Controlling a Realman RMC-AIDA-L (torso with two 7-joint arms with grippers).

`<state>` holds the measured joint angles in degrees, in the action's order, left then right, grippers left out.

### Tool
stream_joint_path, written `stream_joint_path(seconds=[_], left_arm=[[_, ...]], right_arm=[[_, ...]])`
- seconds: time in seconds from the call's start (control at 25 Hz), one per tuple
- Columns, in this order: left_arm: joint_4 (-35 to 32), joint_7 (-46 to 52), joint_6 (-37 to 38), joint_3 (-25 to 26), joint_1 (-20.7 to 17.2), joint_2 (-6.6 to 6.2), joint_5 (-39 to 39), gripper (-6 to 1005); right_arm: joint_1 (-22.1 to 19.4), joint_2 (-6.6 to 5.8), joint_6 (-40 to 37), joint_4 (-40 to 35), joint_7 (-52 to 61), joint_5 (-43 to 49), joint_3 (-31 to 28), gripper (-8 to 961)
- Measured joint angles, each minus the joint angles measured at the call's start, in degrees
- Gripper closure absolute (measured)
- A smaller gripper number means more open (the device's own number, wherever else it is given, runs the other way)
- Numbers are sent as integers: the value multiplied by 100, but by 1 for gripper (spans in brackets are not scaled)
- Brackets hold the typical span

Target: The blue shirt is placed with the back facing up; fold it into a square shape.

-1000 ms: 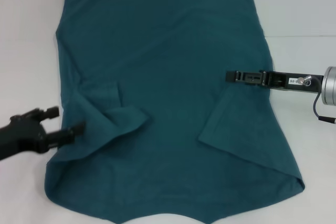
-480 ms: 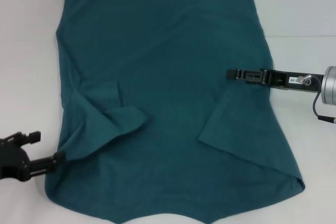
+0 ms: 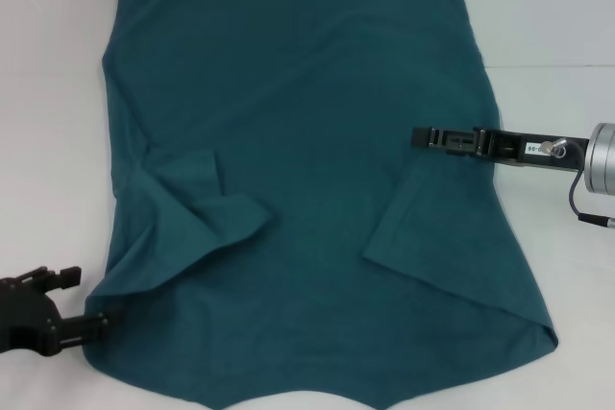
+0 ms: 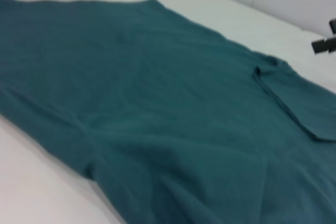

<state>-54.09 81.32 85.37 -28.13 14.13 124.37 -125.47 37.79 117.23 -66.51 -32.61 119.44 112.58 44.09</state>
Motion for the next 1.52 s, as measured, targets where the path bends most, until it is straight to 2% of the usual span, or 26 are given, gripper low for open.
stream_joint_path(seconds=[0.64, 0.88, 1.08, 1.4, 1.52], left_arm=[[108, 323, -297, -43, 209, -26, -384, 202], [86, 369, -264, -44, 225, -26, -389, 432], [30, 375, -178, -20, 227, -27, -356, 703], [-186, 495, -51, 39, 170, -27, -381, 897], [-255, 526, 8, 66, 143, -27, -423, 935]], right_arm=[[0, 10, -29, 0, 0, -11, -32, 26], [-8, 10, -48, -11, 0, -15, -32, 26], [-44, -31, -48, 1, 12, -10, -24, 27], [-159, -195, -246, 1, 164, 171, 20, 27], [-225, -269, -458, -15, 234, 260, -6, 28]])
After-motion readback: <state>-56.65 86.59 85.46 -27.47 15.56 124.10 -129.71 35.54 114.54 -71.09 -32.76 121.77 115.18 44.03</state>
